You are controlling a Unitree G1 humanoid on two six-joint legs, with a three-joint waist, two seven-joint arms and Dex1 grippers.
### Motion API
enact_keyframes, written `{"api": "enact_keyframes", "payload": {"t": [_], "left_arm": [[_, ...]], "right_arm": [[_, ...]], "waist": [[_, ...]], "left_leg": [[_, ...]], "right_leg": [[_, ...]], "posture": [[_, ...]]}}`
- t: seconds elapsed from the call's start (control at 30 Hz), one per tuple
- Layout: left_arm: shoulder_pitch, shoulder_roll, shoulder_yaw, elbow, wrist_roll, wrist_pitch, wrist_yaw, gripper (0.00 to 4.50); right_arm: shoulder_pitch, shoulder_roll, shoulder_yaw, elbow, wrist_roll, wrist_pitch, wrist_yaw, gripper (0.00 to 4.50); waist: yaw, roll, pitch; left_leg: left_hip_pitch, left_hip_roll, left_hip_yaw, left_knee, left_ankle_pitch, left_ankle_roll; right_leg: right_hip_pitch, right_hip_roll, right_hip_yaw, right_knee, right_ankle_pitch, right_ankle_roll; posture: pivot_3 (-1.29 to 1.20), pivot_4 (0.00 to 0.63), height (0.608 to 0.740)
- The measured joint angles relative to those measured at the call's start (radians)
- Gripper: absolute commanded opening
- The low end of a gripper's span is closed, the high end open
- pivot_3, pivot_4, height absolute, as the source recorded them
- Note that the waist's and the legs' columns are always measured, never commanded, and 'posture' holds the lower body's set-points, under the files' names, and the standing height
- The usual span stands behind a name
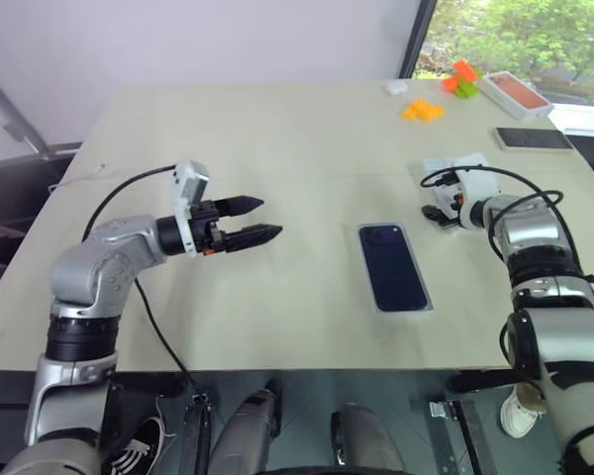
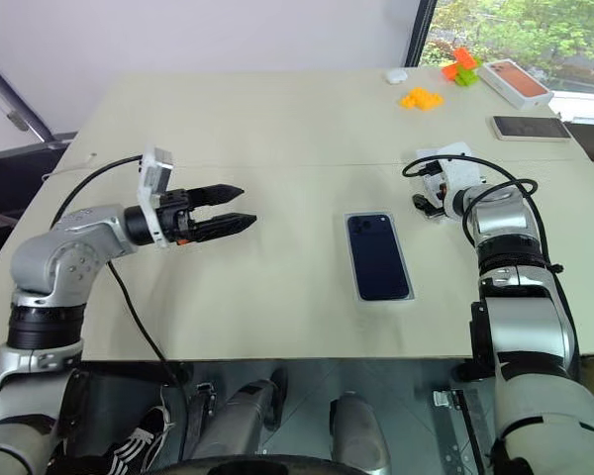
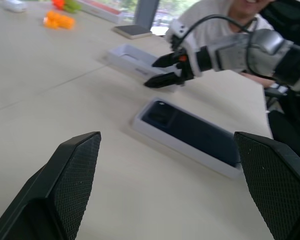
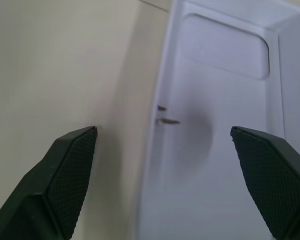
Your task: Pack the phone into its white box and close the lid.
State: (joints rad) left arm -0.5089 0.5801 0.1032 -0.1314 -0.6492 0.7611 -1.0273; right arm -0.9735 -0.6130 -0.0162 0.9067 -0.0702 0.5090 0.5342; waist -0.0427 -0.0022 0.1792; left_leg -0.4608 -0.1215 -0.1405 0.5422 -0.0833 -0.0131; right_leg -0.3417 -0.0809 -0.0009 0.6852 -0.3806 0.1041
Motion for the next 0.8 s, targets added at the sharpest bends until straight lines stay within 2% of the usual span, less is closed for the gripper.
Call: {"api": "enact_keyframes", "payload": {"t": [0.1,0.17,0.2,0.37,0.8], "left_arm": [[0.032,0.015,0.004,-0.004,-0.011,-0.018,-0.023,4.49],[0.036,0.025,0.009,-0.019,-0.016,-0.033,-0.031,4.50],[0.038,0.030,0.010,-0.031,-0.017,-0.036,-0.033,4.50],[0.065,0.030,0.008,-0.049,-0.024,-0.033,-0.031,4.50],[0.069,0.027,0.006,-0.082,-0.063,0.006,0.016,4.50]], "right_arm": [[-0.007,-0.002,-0.002,0.004,0.010,0.029,0.013,4.47],[-0.013,-0.002,-0.003,0.007,0.025,0.051,0.023,3.95],[-0.016,-0.002,-0.003,0.008,0.029,0.053,0.025,3.60],[-0.024,-0.001,0.002,0.010,0.034,0.051,0.043,1.09],[-0.059,0.003,0.032,0.044,0.019,0.058,0.062,1.09]], "waist": [[-0.004,0.000,0.000],[-0.002,0.000,0.000],[-0.002,0.000,0.000],[-0.002,0.001,0.000],[-0.003,0.001,0.000]], "left_leg": [[0.000,0.001,0.000,0.000,0.000,0.000],[0.000,0.002,0.000,0.001,-0.002,0.003],[0.001,0.002,0.000,0.001,-0.002,0.003],[0.001,0.001,0.000,0.001,-0.002,0.003],[0.001,0.002,0.000,0.001,-0.002,0.003]], "right_leg": [[0.000,0.002,0.000,0.001,0.000,0.000],[0.000,0.002,0.000,0.002,0.000,0.000],[0.000,0.002,0.000,0.002,0.000,0.000],[0.000,0.001,0.001,0.002,0.000,-0.001],[0.000,0.002,0.001,0.002,0.000,-0.001]], "posture": [[0.00,0.150,0.740],[0.00,0.150,0.740],[0.00,0.150,0.740],[0.00,0.150,0.740],[0.00,0.150,0.740]]}}
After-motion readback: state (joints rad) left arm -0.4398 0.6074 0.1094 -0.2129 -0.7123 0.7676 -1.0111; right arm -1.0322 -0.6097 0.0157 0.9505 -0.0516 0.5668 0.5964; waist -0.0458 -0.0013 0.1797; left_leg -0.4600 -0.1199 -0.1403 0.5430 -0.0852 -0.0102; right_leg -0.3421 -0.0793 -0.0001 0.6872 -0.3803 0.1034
